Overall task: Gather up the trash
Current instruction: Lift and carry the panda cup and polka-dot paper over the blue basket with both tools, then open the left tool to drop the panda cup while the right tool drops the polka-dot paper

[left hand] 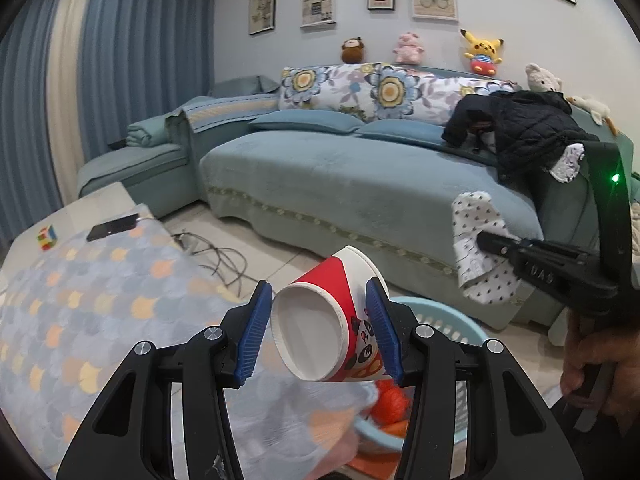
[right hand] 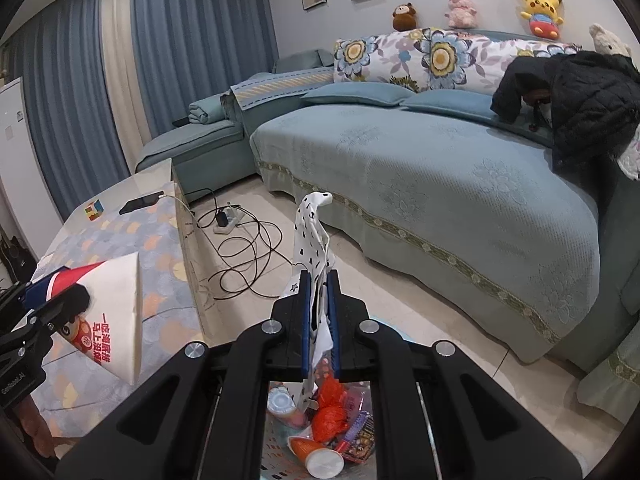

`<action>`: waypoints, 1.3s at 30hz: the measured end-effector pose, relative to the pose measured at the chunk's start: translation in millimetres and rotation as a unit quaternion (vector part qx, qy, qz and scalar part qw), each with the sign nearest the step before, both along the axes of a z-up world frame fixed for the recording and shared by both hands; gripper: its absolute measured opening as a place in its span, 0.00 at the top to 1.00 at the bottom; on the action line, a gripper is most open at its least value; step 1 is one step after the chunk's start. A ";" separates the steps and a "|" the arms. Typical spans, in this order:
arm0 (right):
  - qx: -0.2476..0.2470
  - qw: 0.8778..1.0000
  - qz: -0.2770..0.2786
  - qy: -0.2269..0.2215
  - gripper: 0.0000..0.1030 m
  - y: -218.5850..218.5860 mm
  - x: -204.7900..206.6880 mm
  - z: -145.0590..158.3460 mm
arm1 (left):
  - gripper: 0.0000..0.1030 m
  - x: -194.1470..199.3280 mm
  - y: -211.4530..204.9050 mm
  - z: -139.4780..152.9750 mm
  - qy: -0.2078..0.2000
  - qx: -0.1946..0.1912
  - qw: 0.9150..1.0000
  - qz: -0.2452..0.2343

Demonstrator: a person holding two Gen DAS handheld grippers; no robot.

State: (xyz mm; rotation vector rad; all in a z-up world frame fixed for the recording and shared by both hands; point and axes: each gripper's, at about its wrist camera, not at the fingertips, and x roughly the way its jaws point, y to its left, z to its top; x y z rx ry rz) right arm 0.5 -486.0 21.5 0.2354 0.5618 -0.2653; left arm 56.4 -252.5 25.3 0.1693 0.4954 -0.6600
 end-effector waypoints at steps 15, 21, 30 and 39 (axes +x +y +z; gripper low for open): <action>0.014 0.999 -0.009 0.030 0.94 -24.4 -4.4 -16.9 | 0.54 4.1 -45.9 -30.9 0.040 0.022 0.999 -0.021; 0.011 0.999 -0.005 0.033 0.94 -24.7 -3.8 -18.5 | 0.54 7.6 -49.7 -45.2 0.052 0.035 0.998 -0.022; 0.010 0.999 -0.004 0.040 0.94 -23.4 -0.9 -20.9 | 0.54 6.3 -52.2 -49.7 0.052 0.041 0.998 -0.024; 0.008 0.999 -0.008 0.046 0.94 -23.0 0.3 -23.3 | 0.53 1.7 -56.2 -45.7 0.043 0.039 0.998 -0.027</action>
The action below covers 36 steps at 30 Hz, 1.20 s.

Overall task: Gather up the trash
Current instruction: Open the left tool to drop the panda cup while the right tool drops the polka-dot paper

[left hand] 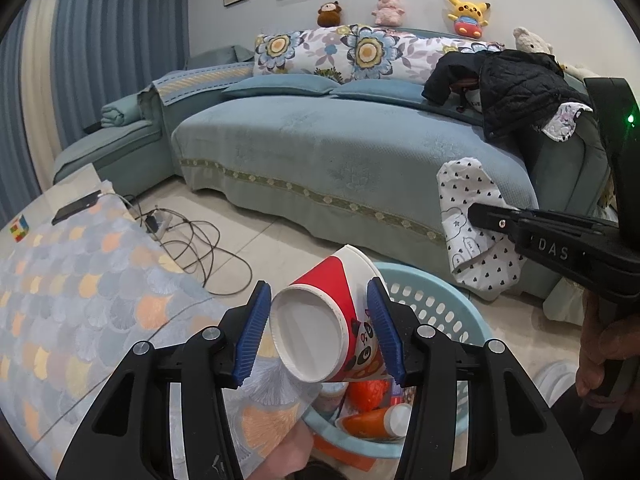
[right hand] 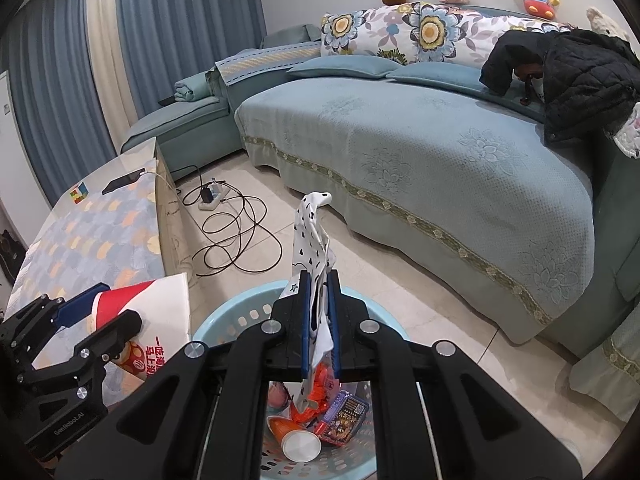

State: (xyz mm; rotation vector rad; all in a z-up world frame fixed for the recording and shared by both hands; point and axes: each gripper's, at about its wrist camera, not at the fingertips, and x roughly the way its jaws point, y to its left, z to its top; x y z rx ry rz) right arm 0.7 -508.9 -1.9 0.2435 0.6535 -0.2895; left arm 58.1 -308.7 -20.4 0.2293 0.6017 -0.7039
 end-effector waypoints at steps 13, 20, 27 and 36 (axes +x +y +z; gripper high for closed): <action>0.005 1.000 0.002 0.002 0.94 -1.2 0.1 -1.8 | 0.53 -1.4 -4.5 -0.3 0.006 0.004 1.000 -0.002; 0.005 1.000 0.000 0.002 0.94 0.2 -0.2 -1.7 | 0.53 -0.5 -5.4 -1.3 0.010 0.003 1.000 0.001; 0.015 1.000 -0.002 0.001 0.93 -3.1 -1.3 -2.4 | 0.53 1.5 -2.2 -1.4 0.012 0.004 1.000 0.012; 0.033 0.999 0.003 0.001 0.89 -4.1 0.5 -4.6 | 0.51 0.8 -1.4 -1.3 0.012 0.003 1.000 0.011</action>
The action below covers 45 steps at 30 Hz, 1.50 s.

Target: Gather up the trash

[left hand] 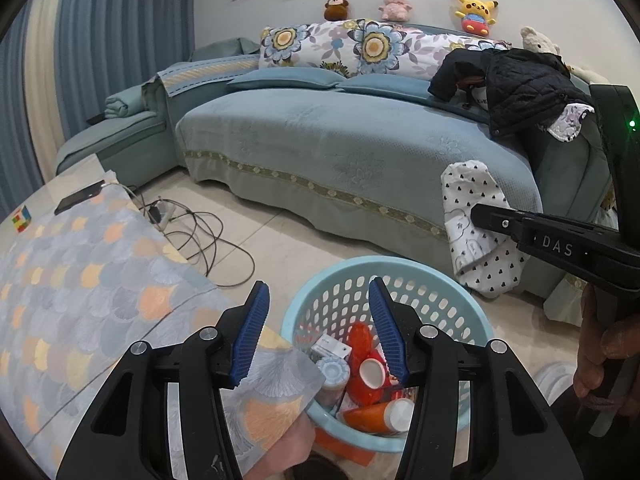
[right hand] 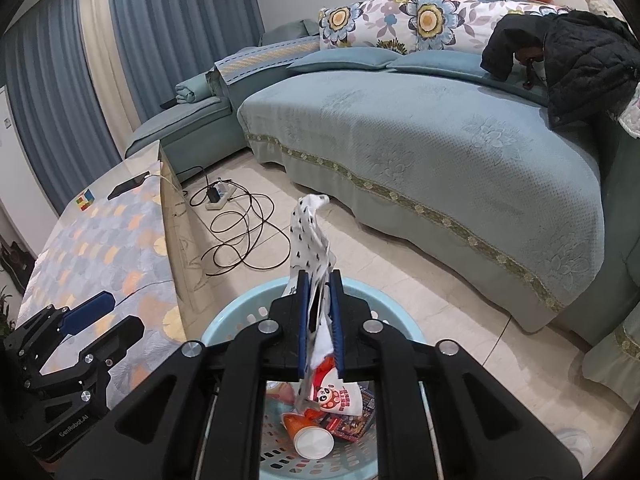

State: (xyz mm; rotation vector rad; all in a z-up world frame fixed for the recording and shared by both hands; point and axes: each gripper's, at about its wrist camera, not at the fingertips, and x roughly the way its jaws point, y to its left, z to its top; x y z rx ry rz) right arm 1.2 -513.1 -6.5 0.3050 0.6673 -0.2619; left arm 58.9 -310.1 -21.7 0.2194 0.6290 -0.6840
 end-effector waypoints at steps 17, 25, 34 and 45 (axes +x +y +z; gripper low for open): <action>0.010 1.000 -0.004 -0.010 0.66 -1.9 -3.9 0.8 | 0.51 -2.7 4.2 0.7 -0.001 0.000 1.000 -0.003; 0.002 0.999 -0.039 -0.006 0.28 2.7 -7.8 1.5 | 0.17 -27.8 16.1 17.5 -0.048 -0.018 0.999 0.002; -0.006 0.996 -0.089 0.022 0.16 32.9 -38.2 -17.6 | 0.07 -39.7 48.1 19.8 -0.060 -0.011 0.997 0.038; -0.039 0.995 -0.087 0.008 0.15 63.5 -54.1 -21.5 | 0.07 -25.3 87.6 11.7 -0.049 0.000 0.994 0.099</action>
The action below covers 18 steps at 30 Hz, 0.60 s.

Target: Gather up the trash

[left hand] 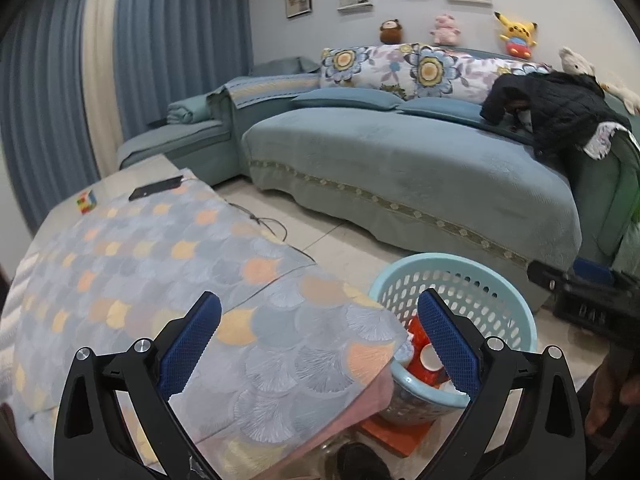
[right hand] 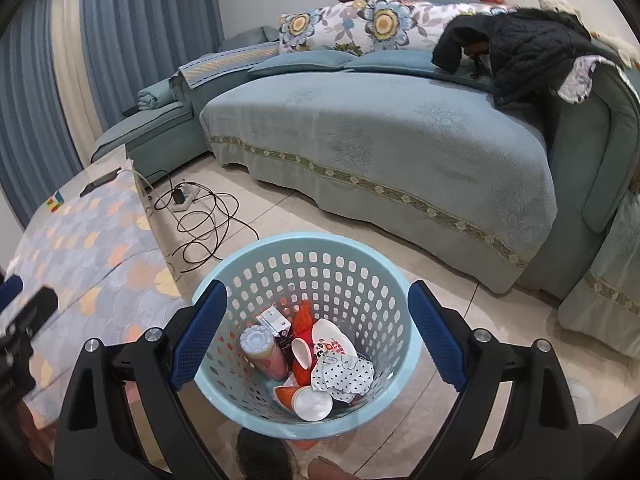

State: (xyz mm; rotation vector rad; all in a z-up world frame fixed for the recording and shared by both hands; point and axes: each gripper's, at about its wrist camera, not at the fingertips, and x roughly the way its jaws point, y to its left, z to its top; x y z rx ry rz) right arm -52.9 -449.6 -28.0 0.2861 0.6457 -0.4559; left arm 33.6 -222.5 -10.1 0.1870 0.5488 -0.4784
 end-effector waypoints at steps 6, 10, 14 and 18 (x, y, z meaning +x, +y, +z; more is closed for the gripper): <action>-0.042 0.999 0.015 -0.013 0.15 19.6 -1.8 4.1 | 0.07 -1.1 -0.2 0.5 0.000 0.002 1.000 0.000; -0.049 0.998 0.019 -0.027 0.10 23.3 -3.2 7.7 | 0.07 2.2 2.6 -1.7 0.007 0.003 1.000 0.006; -0.053 0.998 0.014 -0.026 0.08 22.6 -1.9 6.9 | 0.07 4.4 4.5 -1.6 0.012 0.000 1.000 0.010; -0.046 0.999 0.009 -0.018 0.08 19.9 0.0 3.5 | 0.07 4.5 4.3 -1.4 0.010 0.001 1.000 0.010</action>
